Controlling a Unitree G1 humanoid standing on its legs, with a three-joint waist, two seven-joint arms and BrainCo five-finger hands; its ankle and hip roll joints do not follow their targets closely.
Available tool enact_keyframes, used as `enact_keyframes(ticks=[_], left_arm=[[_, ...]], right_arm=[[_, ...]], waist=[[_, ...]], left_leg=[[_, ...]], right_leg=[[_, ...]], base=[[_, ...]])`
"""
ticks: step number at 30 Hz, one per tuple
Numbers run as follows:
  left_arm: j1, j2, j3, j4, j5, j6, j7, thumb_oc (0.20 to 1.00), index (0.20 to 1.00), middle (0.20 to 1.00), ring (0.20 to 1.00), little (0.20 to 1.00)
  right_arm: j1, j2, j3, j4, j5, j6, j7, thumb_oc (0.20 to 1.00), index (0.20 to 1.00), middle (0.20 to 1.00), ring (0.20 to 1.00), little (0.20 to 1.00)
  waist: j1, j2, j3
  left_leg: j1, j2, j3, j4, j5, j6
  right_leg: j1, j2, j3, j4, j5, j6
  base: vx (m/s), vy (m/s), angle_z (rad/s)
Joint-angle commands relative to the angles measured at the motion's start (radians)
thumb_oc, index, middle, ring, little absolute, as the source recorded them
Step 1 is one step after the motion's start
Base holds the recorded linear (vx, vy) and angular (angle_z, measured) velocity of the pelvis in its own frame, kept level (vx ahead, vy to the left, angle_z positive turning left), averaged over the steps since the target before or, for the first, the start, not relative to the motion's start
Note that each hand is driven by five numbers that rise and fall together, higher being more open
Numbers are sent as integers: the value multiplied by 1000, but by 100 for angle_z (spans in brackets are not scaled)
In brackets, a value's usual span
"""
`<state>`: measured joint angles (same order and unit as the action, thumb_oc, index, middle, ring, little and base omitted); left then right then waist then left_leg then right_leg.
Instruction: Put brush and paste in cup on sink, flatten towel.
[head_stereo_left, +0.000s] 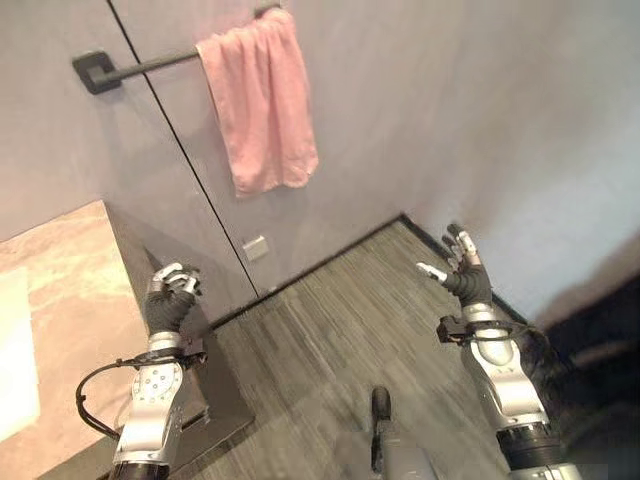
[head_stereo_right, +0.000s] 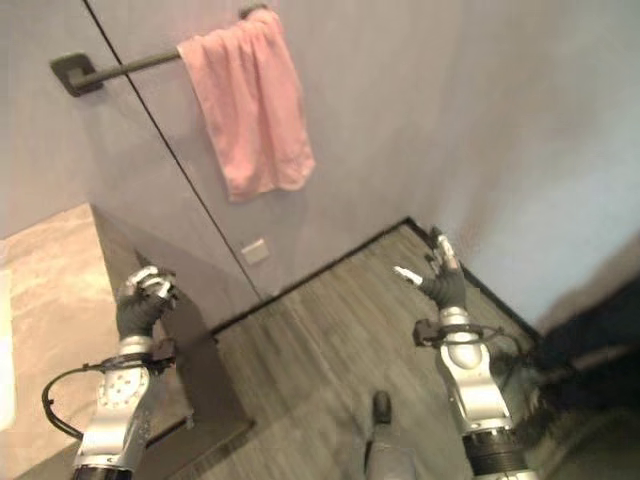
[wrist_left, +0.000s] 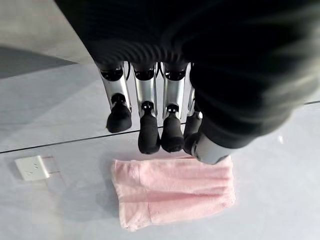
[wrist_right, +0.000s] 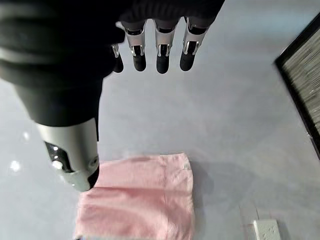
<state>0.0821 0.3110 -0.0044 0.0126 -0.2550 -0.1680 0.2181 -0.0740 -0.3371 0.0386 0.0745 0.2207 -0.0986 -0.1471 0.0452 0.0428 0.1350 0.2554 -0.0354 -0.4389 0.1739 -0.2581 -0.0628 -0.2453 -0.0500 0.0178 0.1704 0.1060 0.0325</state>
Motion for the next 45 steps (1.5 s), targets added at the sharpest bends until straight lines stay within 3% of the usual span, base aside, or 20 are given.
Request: enact_keyframes(ticks=[1,2,5,6,10,11,12,13,14,16,17,20,24,26,29,31,33,36,40,45], left_arm=[[-16,101,16,-97,29,-57,-8,200,200,200,200,200],[-7,95,20,-93,14,-55,-2,200,200,200,200,200],[-4,93,21,-94,5,-53,0,200,200,200,200,200],[3,90,27,-85,-6,-50,2,200,200,200,200,200],[9,78,25,-68,-9,-45,-6,200,200,200,200,200],[10,74,26,-62,-7,-43,-10,200,200,200,200,200],[11,61,23,-47,-11,-41,-16,200,200,200,200,200],[10,61,22,-47,-11,-41,-16,200,200,200,200,200],[14,50,18,-31,-19,-37,-23,200,200,200,200,200],[16,47,13,-21,-17,-32,-22,200,200,200,200,200],[16,41,7,4,-14,-26,-18,200,200,200,200,200],[0,44,6,41,-9,-24,-10,200,200,200,200,200],[16,42,9,41,3,-14,-19,200,200,200,200,200],[22,40,8,51,4,-9,-20,200,200,200,200,200],[24,59,16,58,0,-1,-31,200,200,200,200,200],[26,68,15,66,11,8,-35,200,200,200,200,200],[22,68,15,70,14,11,-36,200,200,200,200,200],[20,59,17,66,8,5,-34,200,200,200,200,200],[-4,63,5,73,11,-5,-34,200,200,200,200,200],[0,60,18,68,10,-16,-36,200,200,200,200,200]], right_arm=[[-34,10,-45,-97,7,-41,14,1000,1000,1000,1000,1000],[-28,3,-43,-96,16,-40,22,1000,1000,1000,1000,1000],[-24,-3,-41,-97,24,-40,23,1000,1000,1000,1000,1000],[-18,-14,-45,-100,35,-45,23,1000,1000,1000,1000,1000],[-3,-32,-51,-99,58,-50,19,1000,1000,1000,1000,1000],[3,-35,-53,-99,59,-50,18,1000,1000,1000,1000,1000],[13,-41,-59,-97,58,-51,11,1000,1000,1000,1000,1000],[12,-41,-60,-97,58,-52,11,1000,1000,1000,1000,1000],[19,-36,-66,-95,59,-51,6,1000,1000,1000,1000,1000],[20,-37,-68,-93,57,-51,1,1000,1000,1000,1000,1000],[24,-31,-70,-87,52,-47,-4,1000,1000,1000,1000,1000],[25,-13,-70,-56,42,-42,-20,1000,1000,1000,1000,1000],[43,8,-77,-57,25,-37,-14,1000,1000,1000,1000,1000],[45,24,-77,-43,-7,-29,-18,1000,1000,1000,1000,1000],[38,38,-77,-40,-24,-15,-6,1000,1000,1000,1000,1000],[44,47,-80,-41,-31,-10,0,1000,1000,1000,1000,1000],[47,51,-81,-42,-32,-11,3,1000,1000,1000,1000,1000],[54,42,-89,-33,-31,-9,8,1000,1000,1000,1000,1000],[60,30,-95,-22,-6,-11,17,1000,1000,1000,1000,1000],[69,34,-86,-19,38,-20,61,1000,1000,1000,1000,1000]], waist=[[-7,-70,-11],[-5,-73,-21],[-11,-69,-26],[-11,-65,-27],[-12,-61,-16],[-13,-64,-11],[-20,-64,2],[-20,-67,0],[-24,-65,0],[-21,-66,2],[-18,-68,13],[-8,-71,23],[-7,-61,11],[-6,-68,-11],[-8,-69,-7],[-24,-57,14],[-28,-56,19],[-41,-49,21],[-60,-58,25],[-32,-85,-5]], left_leg=[[-96,21,-16,-126,51,10],[-98,70,-17,-116,61,-25],[-107,94,-31,-104,73,-42],[-131,125,-41,-62,110,-67],[-175,134,-8,22,176,-73],[-194,131,27,52,189,-68],[-231,137,156,101,181,-55],[-235,134,156,99,187,-54],[-257,126,241,53,154,-37],[-270,112,270,17,138,-31],[-349,86,324,-25,187,-35],[-438,43,380,-46,242,-38],[-403,41,400,-93,243,-18],[-351,24,396,-109,214,9],[-316,11,412,-83,166,50],[-272,4,406,-64,137,84],[-256,2,398,-62,130,89],[-228,0,365,-68,123,85],[-215,0,319,-73,114,63],[-213,29,327,-109,119,34]], right_leg=[[102,-100,-27,-14,-133,167],[112,-83,-67,-11,-154,156],[123,-66,-92,-18,-167,143],[149,-36,-122,-27,-197,121],[209,-15,-163,-50,-229,92],[227,-16,-174,-58,-236,86],[277,-15,-203,-84,-250,76],[274,-18,-203,-88,-245,77],[298,-19,-227,-115,-244,76],[303,-22,-229,-125,-244,81],[319,-25,-248,-140,-245,85],[343,-14,-253,-155,-253,88],[362,-9,-252,-148,-268,92],[356,-44,-246,-98,-271,114],[283,-102,-219,127,-246,150],[215,-124,-184,338,-181,159],[190,-119,-168,374,-183,152],[159,-110,-162,261,-195,133],[154,-99,-69,40,-178,154],[229,-121,-127,-93,-152,161]], base=[[243,-420,60],[174,-286,61],[169,-309,31],[201,-421,25],[137,-270,32],[108,-180,4],[99,-179,12],[111,-177,34],[46,-58,44],[52,-32,33],[26,3,22],[56,24,15],[143,148,-13],[206,284,-47],[130,230,-29],[153,236,-46],[86,89,-9],[233,7,17],[130,-84,39],[80,-156,47]])
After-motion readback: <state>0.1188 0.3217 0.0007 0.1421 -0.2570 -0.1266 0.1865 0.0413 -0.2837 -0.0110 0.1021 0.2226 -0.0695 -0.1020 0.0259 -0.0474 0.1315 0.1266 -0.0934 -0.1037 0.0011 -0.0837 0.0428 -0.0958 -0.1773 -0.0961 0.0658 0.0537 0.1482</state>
